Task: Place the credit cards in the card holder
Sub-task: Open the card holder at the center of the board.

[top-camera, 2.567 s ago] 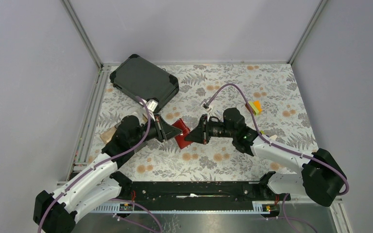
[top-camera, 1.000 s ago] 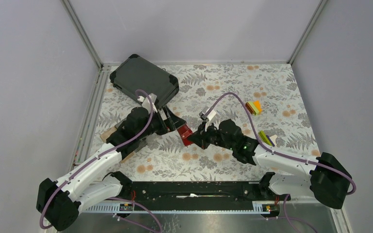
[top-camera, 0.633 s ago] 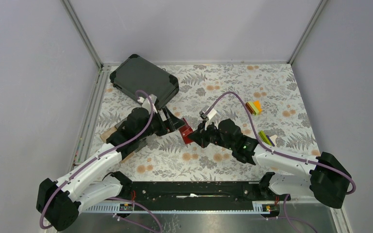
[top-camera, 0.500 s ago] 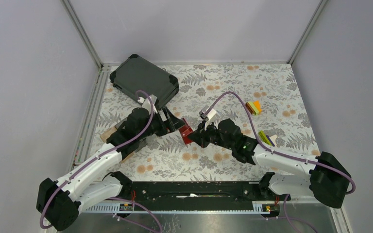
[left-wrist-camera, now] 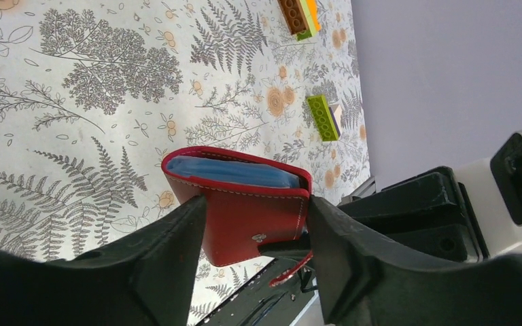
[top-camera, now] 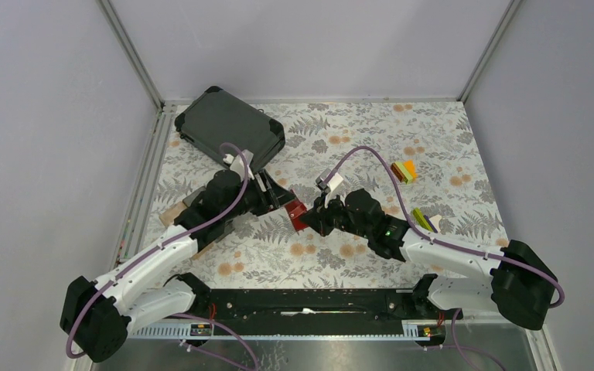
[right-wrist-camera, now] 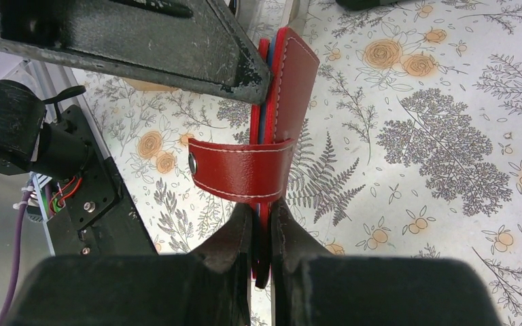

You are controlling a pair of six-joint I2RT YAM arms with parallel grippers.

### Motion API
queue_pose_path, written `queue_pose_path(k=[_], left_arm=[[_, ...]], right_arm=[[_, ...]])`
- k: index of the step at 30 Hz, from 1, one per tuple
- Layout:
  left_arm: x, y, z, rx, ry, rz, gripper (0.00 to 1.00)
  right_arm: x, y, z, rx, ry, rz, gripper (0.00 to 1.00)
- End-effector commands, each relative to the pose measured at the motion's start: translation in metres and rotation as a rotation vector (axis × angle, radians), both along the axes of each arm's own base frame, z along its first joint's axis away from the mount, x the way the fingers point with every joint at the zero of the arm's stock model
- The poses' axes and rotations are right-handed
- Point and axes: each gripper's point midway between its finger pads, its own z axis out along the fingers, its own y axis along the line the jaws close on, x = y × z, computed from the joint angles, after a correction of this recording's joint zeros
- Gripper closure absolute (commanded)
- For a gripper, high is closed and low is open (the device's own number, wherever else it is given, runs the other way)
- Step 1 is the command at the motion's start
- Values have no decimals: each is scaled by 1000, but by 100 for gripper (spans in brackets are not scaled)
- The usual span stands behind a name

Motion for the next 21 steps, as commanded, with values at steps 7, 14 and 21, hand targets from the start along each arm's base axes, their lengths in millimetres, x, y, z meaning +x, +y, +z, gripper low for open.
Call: queue_pose_path(k=[7,14,21], left_arm=[[-1,-2,2,-31,-24,-6,52],[-2,-2,-6,-30,0,-1,50],[2,-8,0,-53,0,-8,15]], right_arm=[[9,10,35,90,-57,-28,100],[6,13,38,107,-60,-4,100],[7,13,19,18,-84,18,100]])
